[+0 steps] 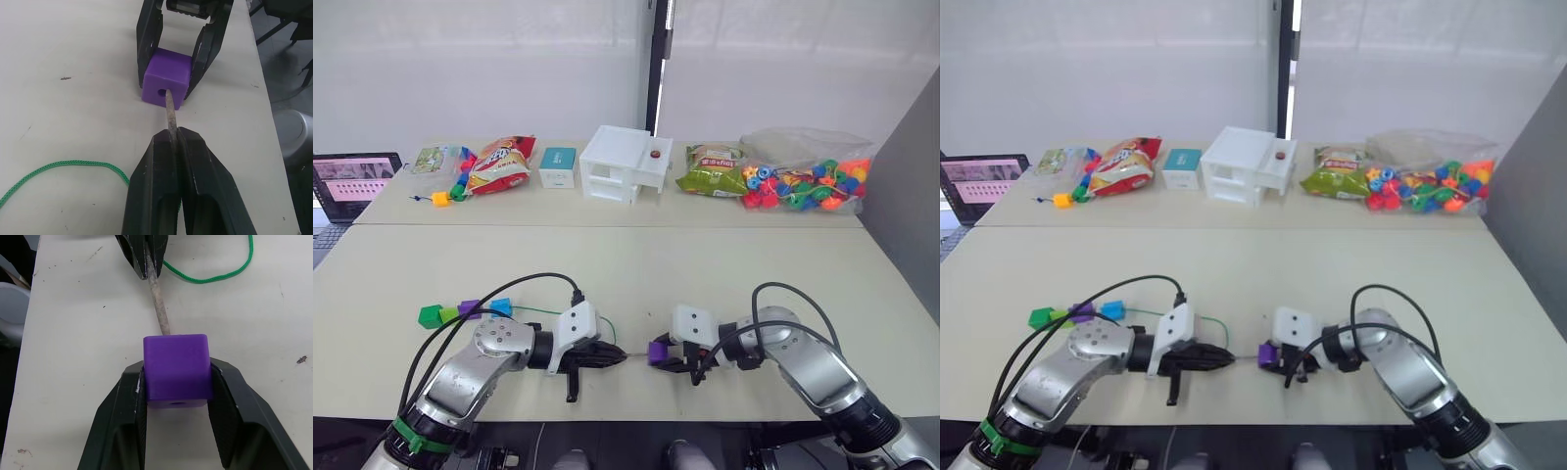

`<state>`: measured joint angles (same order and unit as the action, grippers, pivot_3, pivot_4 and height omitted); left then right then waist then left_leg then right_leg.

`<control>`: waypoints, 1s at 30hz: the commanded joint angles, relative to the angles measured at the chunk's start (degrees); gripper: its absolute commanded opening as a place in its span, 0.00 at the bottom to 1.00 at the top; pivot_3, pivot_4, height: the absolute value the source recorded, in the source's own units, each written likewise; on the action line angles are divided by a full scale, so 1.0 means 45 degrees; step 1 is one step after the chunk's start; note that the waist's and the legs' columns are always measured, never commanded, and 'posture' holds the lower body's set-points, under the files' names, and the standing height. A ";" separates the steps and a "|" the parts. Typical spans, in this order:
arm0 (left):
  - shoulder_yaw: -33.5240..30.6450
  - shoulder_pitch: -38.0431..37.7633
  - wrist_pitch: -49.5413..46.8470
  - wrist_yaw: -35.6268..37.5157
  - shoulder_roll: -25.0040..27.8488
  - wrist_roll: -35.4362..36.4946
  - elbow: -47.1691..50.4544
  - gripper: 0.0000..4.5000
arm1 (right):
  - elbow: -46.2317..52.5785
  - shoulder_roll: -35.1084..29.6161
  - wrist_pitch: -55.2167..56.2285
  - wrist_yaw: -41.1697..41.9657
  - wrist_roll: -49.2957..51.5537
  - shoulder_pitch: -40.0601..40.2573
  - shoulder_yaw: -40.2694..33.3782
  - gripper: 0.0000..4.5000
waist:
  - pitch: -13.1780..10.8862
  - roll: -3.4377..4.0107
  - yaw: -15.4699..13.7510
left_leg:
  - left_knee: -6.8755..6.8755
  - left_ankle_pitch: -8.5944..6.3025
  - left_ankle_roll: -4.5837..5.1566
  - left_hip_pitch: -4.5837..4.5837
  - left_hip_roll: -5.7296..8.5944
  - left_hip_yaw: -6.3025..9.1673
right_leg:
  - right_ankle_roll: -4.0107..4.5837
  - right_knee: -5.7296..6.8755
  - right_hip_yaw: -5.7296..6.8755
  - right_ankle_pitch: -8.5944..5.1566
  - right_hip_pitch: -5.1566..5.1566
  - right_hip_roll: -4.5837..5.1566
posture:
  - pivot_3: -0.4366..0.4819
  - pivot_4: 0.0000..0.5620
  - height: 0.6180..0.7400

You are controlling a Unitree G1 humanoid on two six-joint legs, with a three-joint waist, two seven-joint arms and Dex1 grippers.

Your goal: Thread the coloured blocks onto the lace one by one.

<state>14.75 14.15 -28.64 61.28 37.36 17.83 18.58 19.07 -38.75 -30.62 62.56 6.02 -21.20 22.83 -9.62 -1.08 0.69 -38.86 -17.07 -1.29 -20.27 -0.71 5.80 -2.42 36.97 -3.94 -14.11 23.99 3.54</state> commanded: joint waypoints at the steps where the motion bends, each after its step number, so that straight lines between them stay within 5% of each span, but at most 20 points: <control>1: 0.0310 0.0516 0.0187 -0.0014 -0.0357 0.0029 0.0215 0.00 | -0.0063 -0.0153 -0.0373 0.0260 0.0030 0.0212 0.0478 0.26 | 0.0000 0.0000 -0.0001 | -0.0001 0.0000 0.0000 0.0000 0.0000 0.0001 | 0.0000 0.0000 0.0000 0.0000 -0.0001 0.0000 | 0.48 0.27 1.00; 30: 0.1792 0.2632 -0.0331 0.0583 -0.2806 -0.0333 -0.1151 0.00 | -0.0240 0.0937 -0.0707 -0.0117 -0.0141 -0.0150 0.0688 0.26 | 0.0012 -0.0001 -0.0210 | -0.0026 0.0005 -0.0007 0.0124 0.0003 0.0005 | -0.0034 -0.0141 0.0001 0.0004 -0.0223 -0.0001 | 0.48 0.27 1.00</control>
<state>20.34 23.74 -32.76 63.68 29.82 13.56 10.25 17.78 -37.66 -34.08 63.28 5.20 -22.23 21.95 -9.57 -1.08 -0.25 -38.98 -17.05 -1.32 -19.71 -0.70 5.82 -2.57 36.34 -3.94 -14.09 22.98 3.53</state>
